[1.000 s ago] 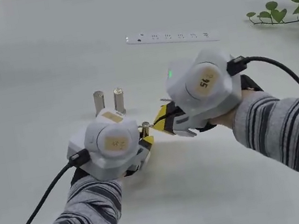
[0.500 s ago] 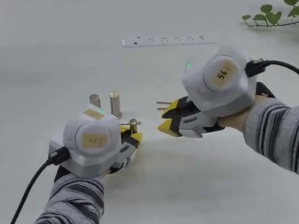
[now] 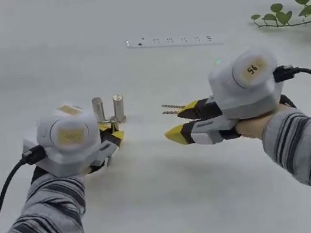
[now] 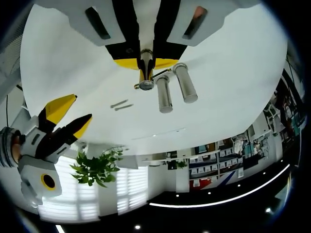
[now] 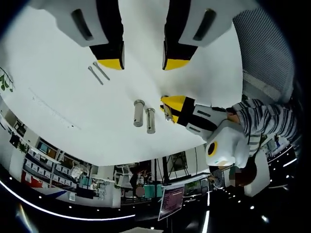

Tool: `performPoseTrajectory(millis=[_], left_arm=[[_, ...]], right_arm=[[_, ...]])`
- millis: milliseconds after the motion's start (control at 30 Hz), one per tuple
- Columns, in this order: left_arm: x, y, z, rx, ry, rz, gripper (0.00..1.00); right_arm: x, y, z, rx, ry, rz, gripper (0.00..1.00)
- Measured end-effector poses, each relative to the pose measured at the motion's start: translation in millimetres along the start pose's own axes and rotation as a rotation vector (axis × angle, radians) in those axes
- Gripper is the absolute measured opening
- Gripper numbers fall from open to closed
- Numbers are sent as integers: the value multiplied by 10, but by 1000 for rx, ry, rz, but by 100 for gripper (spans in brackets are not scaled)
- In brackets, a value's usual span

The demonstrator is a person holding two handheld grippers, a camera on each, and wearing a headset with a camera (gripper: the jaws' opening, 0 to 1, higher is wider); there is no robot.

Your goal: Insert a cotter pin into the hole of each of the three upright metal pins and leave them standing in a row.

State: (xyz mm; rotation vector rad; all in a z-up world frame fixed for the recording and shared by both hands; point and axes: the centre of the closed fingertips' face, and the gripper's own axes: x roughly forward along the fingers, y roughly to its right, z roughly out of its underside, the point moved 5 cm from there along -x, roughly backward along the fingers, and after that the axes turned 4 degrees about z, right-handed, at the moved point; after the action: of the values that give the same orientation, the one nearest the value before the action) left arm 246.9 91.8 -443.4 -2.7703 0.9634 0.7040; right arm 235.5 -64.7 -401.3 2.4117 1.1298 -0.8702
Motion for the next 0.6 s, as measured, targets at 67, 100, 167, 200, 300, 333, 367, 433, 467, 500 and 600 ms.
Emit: performPoseTrajectory(millis=[67, 100, 167, 200, 300, 333, 367, 433, 467, 500, 600], left_arm=[[-7, -32, 17, -5, -5, -3, 5], [-13, -38, 23, -11, -7, -4, 5], [-26, -48, 41, -19, -9, -3, 5], [-29, -49, 44, -19, -10, -2, 5], [-37, -60, 49, -22, -10, 0, 5], [-38, -61, 49, -23, -8, 1, 5], [-40, -59, 50, -30, -7, 6, 5], [-42, -56, 53, -31, -7, 8, 5], [-40, -53, 57, -30, -9, 10, 5], [-37, -49, 67, -29, -13, 13, 5], [-33, -48, 89, -22, -23, 18, 5]], right_arm=[[1, 6, 11, 19, 1, -1, 28], [2, 7, 14, 23, 1, -1, 28], [0, 4, 20, 34, 3, -4, 27], [-5, -11, 19, 38, 5, -5, 27], [-12, -34, 36, 49, 1, -7, 27], [-15, -41, 41, 52, -1, -7, 27], [-16, -49, 49, 55, -4, -10, 26], [-20, -62, 61, 64, -7, -14, 26], [-22, -68, 64, 68, -7, -15, 26], [-25, -72, 69, 75, -8, -15, 26], [-32, -75, 75, 86, -6, -14, 26]])
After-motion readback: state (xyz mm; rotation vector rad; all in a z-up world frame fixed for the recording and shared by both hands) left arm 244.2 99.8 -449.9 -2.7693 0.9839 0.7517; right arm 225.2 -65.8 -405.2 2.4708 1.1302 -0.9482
